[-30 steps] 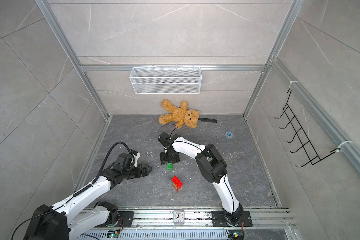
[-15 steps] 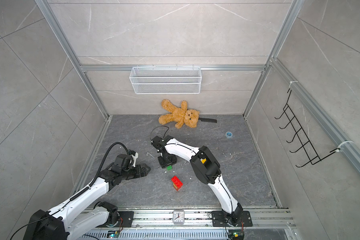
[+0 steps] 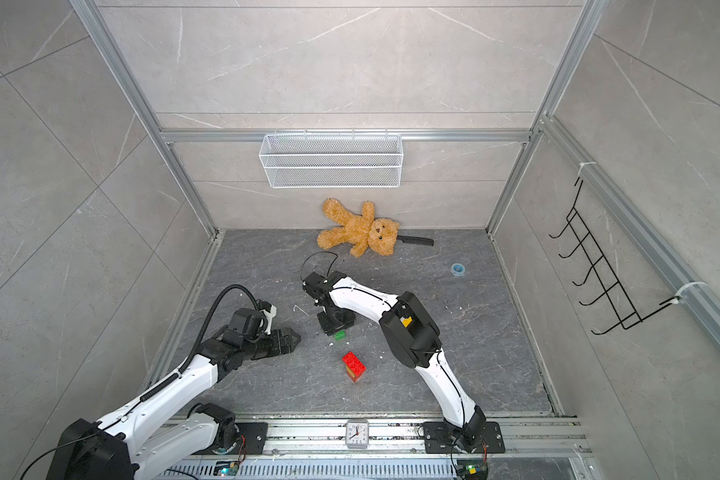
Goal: Assemble an ice cream with lego
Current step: Pick up the lego brick from the center of the board.
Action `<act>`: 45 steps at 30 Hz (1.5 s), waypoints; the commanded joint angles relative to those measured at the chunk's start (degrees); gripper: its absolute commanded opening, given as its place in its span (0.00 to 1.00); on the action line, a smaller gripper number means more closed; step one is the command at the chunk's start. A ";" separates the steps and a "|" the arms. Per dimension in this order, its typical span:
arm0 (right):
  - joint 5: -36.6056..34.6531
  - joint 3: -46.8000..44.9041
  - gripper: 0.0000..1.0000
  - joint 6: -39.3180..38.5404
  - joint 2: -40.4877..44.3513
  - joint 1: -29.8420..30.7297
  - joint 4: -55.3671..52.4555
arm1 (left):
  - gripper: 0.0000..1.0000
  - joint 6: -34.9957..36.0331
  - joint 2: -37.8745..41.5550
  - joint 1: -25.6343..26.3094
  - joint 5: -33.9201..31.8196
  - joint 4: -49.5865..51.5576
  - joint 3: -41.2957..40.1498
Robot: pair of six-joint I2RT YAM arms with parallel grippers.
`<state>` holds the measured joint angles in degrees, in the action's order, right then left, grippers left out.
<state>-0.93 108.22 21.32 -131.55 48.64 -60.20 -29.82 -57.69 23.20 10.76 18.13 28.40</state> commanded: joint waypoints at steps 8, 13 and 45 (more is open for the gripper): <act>-2.01 3.51 0.45 -0.58 -2.00 0.74 -1.14 | 0.89 0.12 -0.71 -0.26 0.10 -0.28 0.06; -2.75 4.39 0.39 -0.67 -2.37 0.75 -2.17 | 0.89 0.16 -1.00 -0.33 0.49 -0.57 -0.19; -4.85 3.18 0.44 -1.12 -1.65 2.07 -4.22 | 0.89 0.11 1.48 -0.22 0.72 0.93 -0.03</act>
<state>-4.54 111.33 20.71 -132.81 50.15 -62.81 -29.82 -57.30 23.20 11.03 18.31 28.38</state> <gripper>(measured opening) 0.451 0.889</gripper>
